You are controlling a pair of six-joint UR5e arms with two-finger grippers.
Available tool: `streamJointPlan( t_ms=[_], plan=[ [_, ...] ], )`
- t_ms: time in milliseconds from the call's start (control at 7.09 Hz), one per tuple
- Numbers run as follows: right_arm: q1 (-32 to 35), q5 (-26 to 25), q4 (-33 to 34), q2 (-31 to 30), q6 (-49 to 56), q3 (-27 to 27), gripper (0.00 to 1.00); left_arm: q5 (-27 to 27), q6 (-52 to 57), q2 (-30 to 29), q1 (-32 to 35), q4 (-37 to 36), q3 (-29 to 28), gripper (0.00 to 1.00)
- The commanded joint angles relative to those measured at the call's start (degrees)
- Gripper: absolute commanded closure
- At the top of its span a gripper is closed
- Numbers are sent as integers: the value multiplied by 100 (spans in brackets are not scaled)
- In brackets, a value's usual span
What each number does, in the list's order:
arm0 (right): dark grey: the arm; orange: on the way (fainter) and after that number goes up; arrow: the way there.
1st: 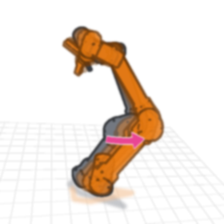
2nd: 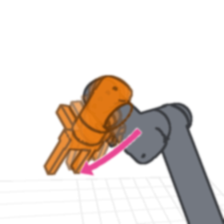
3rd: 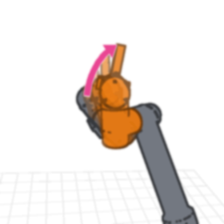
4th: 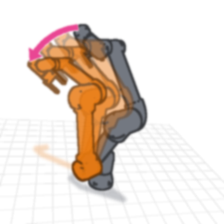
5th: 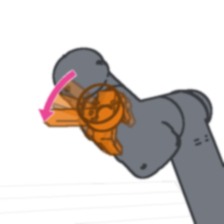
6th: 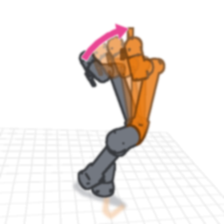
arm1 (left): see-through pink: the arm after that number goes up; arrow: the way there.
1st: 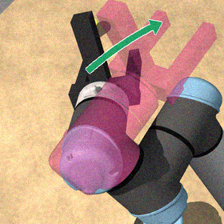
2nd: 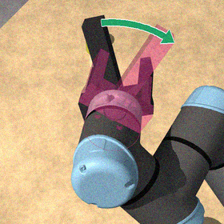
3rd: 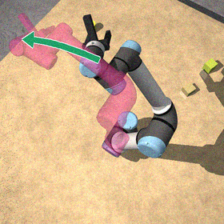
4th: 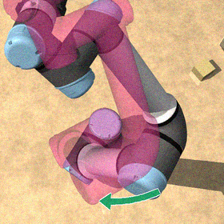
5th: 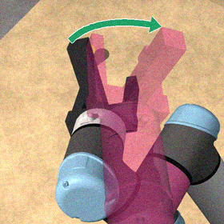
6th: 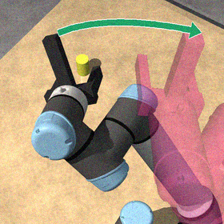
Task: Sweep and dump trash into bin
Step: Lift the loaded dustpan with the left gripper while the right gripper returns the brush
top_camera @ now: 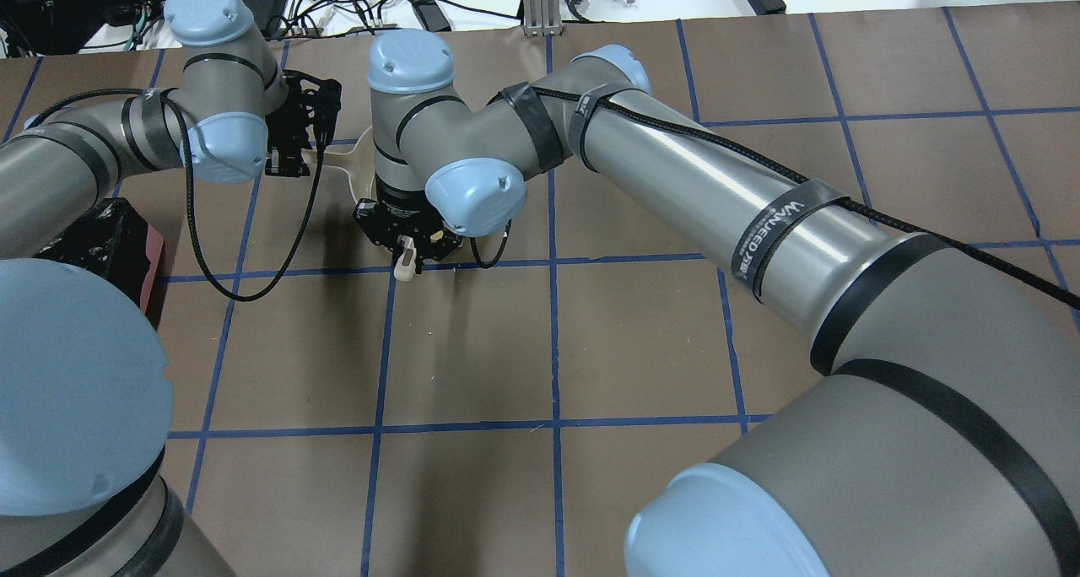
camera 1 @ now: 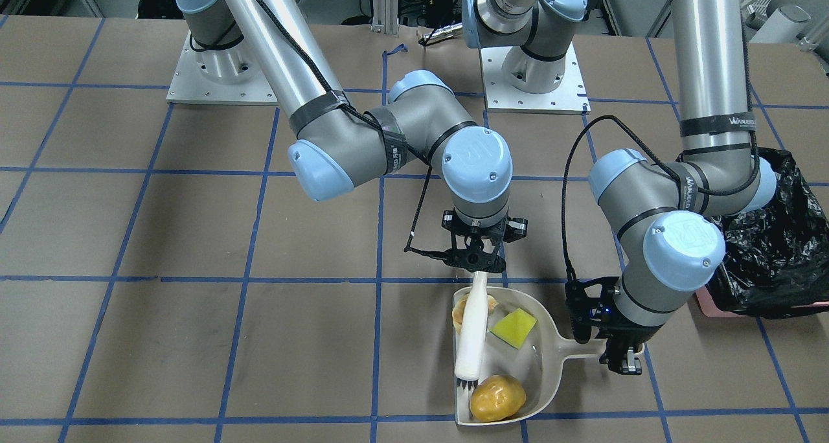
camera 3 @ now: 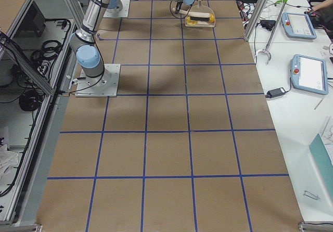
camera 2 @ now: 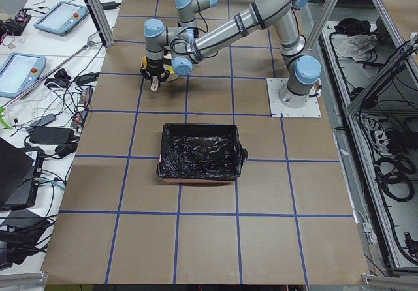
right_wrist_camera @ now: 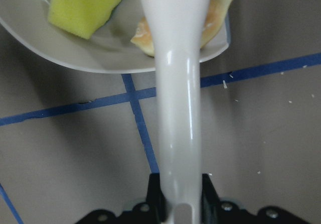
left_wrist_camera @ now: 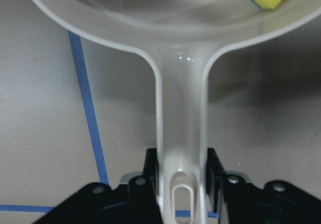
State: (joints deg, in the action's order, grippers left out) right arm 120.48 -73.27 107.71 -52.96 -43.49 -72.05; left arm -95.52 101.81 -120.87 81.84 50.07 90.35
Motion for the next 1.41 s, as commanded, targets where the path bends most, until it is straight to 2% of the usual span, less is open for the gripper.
streamJointPlan(
  t_ms=[0, 141, 282, 565, 847, 988, 1270],
  plan=[
    [-339, -160, -879, -607, 382, 15, 100, 59, -12, -16, -71, 2, 0, 77],
    [-663, -431, -1353, -872, 864, 7, 100, 112, -30, -16, -97, 2, 9, 77],
    [-971, -582, -1567, -1057, 1260, -63, 100, 243, -30, 1, -106, 2, 9, 78],
    [-1490, -1292, -1866, -1190, 2253, -99, 100, 331, -30, 2, -115, 2, 9, 80],
    [-2296, -1418, -1982, -1252, 3227, -186, 100, 429, -39, 10, -124, 2, 9, 81],
    [-2727, -1627, -1964, -1348, 3955, -370, 100, 768, -108, 80, -237, 11, 9, 84],
    [-3571, -1699, -1859, -1533, 5212, -765, 100, 1838, -135, 116, -588, 116, 17, 85]
  ],
)
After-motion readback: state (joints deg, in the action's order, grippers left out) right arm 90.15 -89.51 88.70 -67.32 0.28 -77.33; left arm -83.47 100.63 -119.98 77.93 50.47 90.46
